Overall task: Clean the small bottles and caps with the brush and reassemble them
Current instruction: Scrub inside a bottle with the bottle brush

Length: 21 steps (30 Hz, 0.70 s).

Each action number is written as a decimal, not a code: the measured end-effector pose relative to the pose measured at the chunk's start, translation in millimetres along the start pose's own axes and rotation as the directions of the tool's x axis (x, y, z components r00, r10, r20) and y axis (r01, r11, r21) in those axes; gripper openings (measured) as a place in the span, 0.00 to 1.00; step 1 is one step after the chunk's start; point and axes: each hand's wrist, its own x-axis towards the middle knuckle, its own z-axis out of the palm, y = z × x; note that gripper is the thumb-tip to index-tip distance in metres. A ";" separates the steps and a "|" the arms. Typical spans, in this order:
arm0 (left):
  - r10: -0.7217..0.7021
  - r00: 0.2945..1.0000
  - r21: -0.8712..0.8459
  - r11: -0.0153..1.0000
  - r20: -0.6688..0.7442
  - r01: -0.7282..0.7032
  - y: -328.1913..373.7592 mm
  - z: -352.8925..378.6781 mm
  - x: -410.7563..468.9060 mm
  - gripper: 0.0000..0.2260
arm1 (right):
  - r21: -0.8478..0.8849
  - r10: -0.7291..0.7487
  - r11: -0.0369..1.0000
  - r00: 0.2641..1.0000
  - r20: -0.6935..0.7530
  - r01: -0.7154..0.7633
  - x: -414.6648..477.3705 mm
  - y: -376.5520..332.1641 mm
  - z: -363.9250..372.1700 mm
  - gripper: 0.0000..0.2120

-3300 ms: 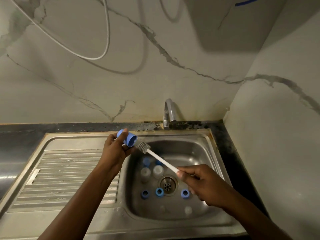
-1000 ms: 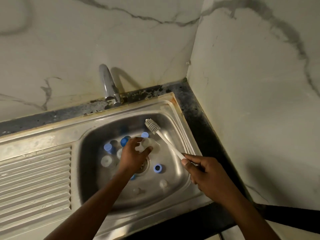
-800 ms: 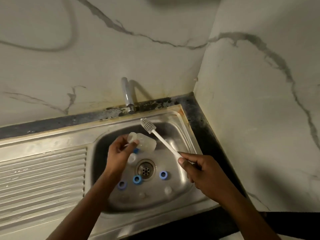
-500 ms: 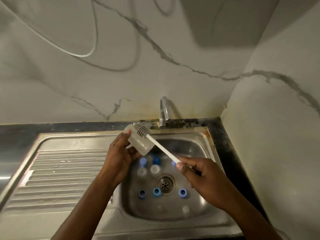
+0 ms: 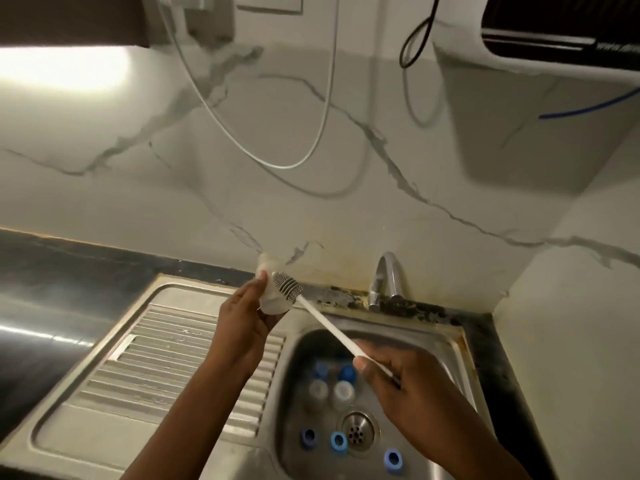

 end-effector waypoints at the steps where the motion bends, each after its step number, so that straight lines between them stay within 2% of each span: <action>1: 0.004 1.000 -0.016 1.000 -0.006 -0.004 2.2 -1.8 2.6 0.18 | -0.011 0.003 1.000 1.000 0.029 -0.002 -0.9 -0.6 0.1 0.05; 4: -0.001 1.000 -0.036 0.999 0.001 0.001 1.8 -3.8 2.9 0.18 | -0.063 -0.006 0.998 1.000 0.021 0.007 1.2 -1.8 1.2 0.06; 7: -0.010 0.999 -0.026 1.000 0.036 0.011 -6.0 -0.3 -2.6 0.17 | -0.080 0.051 0.996 0.999 0.004 -0.050 11.6 -4.6 5.6 0.17; 9: -0.019 0.999 -0.032 0.999 0.045 0.021 -8.5 -0.1 -5.4 0.16 | -0.081 0.084 0.993 0.996 0.004 -0.084 22.3 -6.5 9.2 0.20; 15: -0.054 0.998 -0.052 0.997 0.029 0.055 -8.7 -7.2 -2.0 0.18 | -0.089 0.088 0.992 0.995 -0.038 -0.091 36.1 -20.3 16.1 0.21; 21: -0.095 0.993 -0.257 0.964 -0.068 0.074 21.9 -18.3 17.8 0.22 | -0.053 0.125 0.991 0.989 0.078 -0.121 12.7 -19.4 23.1 0.22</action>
